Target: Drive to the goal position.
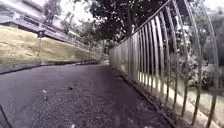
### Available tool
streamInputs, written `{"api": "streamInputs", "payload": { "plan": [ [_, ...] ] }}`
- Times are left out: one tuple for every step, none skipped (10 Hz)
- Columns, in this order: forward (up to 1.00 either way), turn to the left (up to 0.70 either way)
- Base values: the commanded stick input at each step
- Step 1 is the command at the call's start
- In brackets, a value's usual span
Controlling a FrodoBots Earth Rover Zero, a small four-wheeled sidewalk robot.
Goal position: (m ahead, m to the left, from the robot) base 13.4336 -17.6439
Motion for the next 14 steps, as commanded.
{"api": "streamInputs", "payload": {
  "plan": [
    [0.7,0.35],
    [0.7,0.35],
    [0.7,0.35],
    [0.7,0.24],
    [0.7,0.03],
    [0.7,0.0],
    [0.7,0.0],
    [0.7,0.0],
    [0.7,0.0],
    [0.7,0.0],
    [0.7,0.0],
    [0.7,0.0],
    [0.7,0.0],
    [0.7,0.0]
  ]
}}
